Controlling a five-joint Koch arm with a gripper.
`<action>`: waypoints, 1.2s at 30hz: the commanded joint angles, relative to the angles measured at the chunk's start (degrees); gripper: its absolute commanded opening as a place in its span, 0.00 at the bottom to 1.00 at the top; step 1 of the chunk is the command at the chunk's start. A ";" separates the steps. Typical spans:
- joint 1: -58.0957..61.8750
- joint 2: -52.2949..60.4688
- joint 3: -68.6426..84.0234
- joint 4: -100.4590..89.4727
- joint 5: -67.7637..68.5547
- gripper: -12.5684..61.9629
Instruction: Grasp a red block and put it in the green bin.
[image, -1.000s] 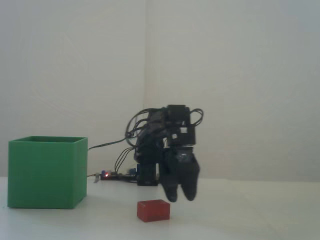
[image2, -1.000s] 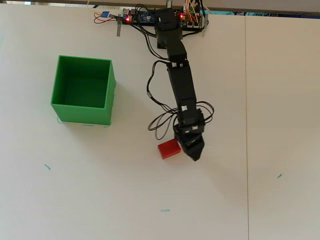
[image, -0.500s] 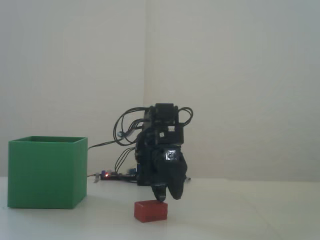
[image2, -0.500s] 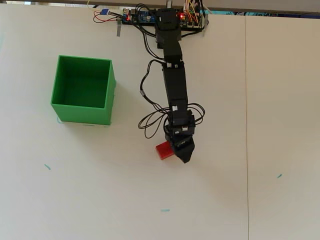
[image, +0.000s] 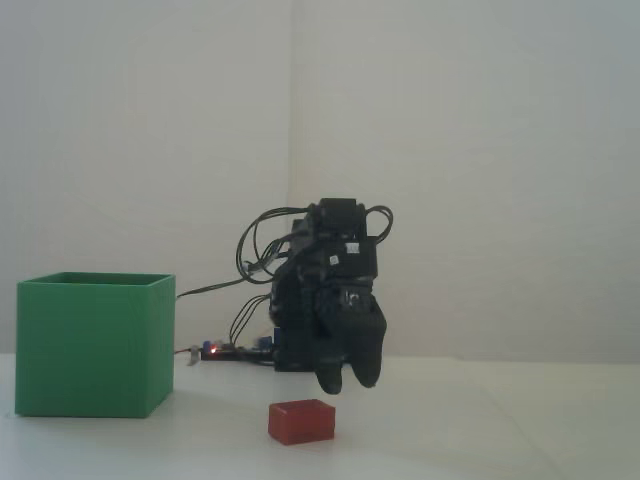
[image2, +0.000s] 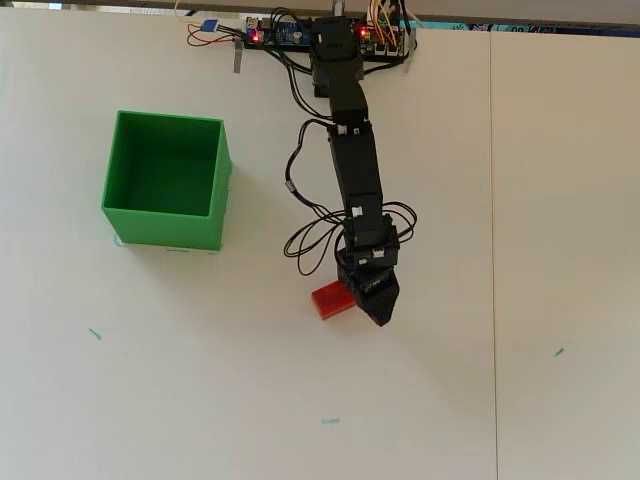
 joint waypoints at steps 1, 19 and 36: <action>0.97 0.97 -3.96 1.58 5.19 0.62; -0.97 0.53 -4.48 3.08 1.67 0.62; -2.37 -0.97 -4.48 1.67 -7.65 0.62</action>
